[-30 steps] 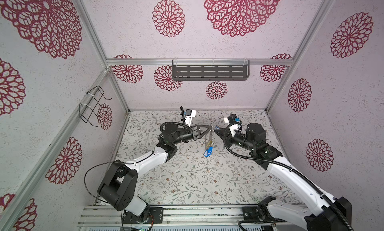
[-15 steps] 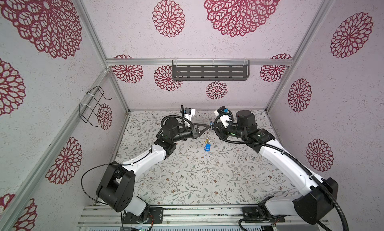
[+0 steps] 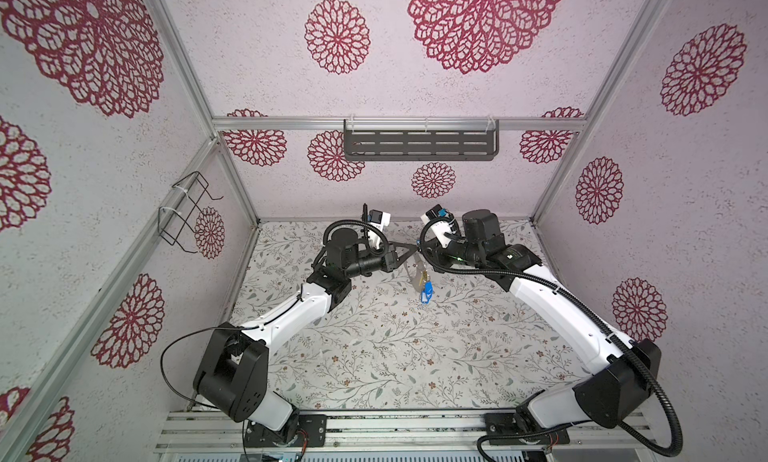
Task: Remove the keys from the keyring
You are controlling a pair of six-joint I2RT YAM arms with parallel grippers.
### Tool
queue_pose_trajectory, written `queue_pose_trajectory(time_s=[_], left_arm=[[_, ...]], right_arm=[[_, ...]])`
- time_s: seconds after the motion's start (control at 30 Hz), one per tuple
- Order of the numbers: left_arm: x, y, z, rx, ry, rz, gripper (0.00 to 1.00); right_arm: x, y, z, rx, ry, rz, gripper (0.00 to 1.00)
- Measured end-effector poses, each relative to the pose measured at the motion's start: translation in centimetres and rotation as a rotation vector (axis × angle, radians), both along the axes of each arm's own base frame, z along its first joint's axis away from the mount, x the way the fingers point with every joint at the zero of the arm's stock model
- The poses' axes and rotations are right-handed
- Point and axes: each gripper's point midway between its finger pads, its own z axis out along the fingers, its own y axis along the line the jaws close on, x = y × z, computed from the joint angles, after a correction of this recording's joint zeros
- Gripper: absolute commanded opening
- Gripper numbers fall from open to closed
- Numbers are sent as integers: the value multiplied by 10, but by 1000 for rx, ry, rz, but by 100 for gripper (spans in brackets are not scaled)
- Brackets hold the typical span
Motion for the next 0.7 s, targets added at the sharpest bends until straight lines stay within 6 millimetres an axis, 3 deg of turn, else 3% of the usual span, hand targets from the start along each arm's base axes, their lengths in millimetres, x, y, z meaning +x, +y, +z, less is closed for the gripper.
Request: queue_pose_trajectory(time_s=[0.4, 0.7], left_arm=[[-2, 1, -10, 141, -14, -34, 0], [-22, 3, -28, 196, -9, -173, 0]], right_arm=[[-4, 1, -10, -124, 48, 36, 0], [-21, -1, -28, -241, -61, 84, 0]])
